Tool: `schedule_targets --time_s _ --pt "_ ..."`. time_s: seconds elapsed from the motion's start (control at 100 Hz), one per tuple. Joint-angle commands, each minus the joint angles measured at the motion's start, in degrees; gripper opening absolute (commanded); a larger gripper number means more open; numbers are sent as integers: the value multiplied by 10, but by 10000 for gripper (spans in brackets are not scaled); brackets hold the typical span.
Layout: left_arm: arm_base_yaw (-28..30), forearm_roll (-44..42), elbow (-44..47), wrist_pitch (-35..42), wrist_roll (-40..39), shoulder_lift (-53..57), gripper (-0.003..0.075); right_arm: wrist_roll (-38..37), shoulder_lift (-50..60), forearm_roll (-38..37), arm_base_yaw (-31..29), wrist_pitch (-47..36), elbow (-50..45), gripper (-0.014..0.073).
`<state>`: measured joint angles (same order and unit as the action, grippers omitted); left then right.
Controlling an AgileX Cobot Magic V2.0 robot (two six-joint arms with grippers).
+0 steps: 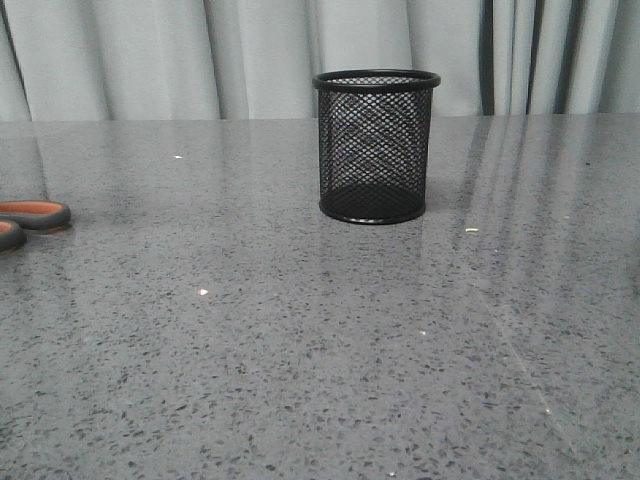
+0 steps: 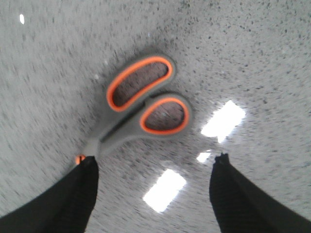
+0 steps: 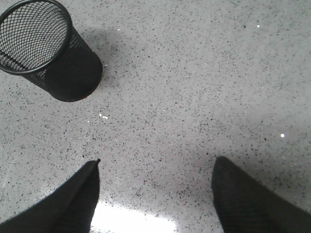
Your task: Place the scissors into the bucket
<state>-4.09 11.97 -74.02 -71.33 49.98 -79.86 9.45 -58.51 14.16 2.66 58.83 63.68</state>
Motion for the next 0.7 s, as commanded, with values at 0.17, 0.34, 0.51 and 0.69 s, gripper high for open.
schedule_targets --time_s 0.17,0.34,0.51,0.69 --pt "2 16 -51 -18 244 -27 460 5 5 8 -1 -29 20 445" --pt "2 -18 -51 -18 267 -52 460 5 5 8 0 -34 18 445" --pt "2 -39 -51 -18 274 -76 460 14 5 8 17 -35 18 445" --pt "2 -40 -51 -18 293 -95 460 16 5 7 38 -35 18 445"
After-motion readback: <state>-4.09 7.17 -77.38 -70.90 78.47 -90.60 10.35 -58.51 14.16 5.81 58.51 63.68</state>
